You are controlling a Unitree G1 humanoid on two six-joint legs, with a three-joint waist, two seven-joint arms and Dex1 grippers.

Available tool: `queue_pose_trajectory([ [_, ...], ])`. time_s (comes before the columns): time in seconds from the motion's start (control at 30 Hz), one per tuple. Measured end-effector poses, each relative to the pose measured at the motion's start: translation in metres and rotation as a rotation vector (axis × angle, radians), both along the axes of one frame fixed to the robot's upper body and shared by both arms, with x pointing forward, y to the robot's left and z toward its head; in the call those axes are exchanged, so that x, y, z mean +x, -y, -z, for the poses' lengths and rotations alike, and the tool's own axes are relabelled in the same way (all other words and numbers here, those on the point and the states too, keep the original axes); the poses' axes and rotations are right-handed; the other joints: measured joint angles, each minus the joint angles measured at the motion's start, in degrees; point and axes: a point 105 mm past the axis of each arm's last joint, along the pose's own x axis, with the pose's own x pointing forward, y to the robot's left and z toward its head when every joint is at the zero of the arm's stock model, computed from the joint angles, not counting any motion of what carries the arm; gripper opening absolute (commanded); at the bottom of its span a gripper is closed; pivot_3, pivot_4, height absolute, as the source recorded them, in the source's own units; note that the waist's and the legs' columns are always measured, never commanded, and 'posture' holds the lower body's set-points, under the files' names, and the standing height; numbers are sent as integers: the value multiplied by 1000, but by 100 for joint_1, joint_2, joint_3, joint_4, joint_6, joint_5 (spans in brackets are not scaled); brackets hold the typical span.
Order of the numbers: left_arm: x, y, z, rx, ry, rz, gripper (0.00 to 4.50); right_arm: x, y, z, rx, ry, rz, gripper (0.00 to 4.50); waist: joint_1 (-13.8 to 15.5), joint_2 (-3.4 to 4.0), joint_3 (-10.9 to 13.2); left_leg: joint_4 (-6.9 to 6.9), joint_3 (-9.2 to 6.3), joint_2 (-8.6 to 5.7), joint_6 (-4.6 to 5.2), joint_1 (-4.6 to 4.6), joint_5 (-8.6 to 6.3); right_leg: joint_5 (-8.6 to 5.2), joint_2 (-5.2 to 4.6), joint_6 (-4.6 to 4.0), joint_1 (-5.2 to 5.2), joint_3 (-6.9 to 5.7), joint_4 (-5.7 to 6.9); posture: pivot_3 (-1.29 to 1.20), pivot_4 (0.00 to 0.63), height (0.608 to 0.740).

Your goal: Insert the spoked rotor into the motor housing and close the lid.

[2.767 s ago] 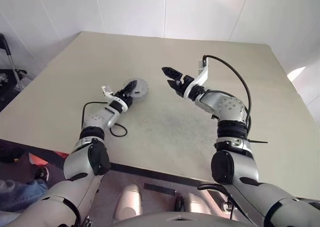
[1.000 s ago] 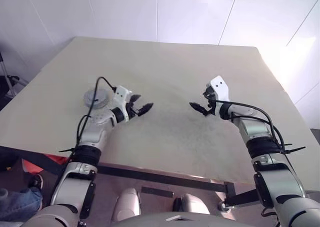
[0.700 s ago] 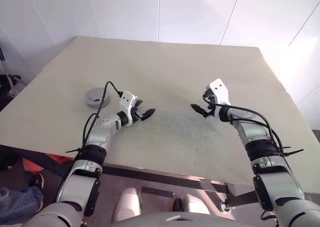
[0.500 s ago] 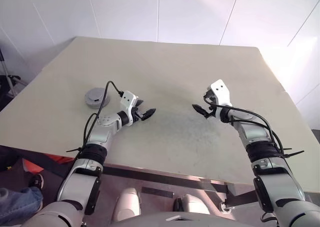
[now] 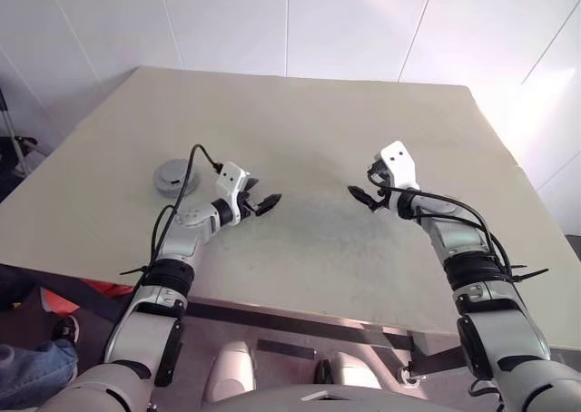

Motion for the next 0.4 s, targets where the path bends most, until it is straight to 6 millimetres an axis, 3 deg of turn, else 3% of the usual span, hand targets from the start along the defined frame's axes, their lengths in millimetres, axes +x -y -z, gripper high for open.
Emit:
queue_pose_trajectory([
  [0.4, 1, -1, 0, 2, 2, -5, 4326, 1, -1, 3, -10, 2, 2, 4372, 1, 0, 0, 0, 0, 0, 2, 0, -1, 0, 0, 0, -1, 0, 0, 0, 0, 740],
])
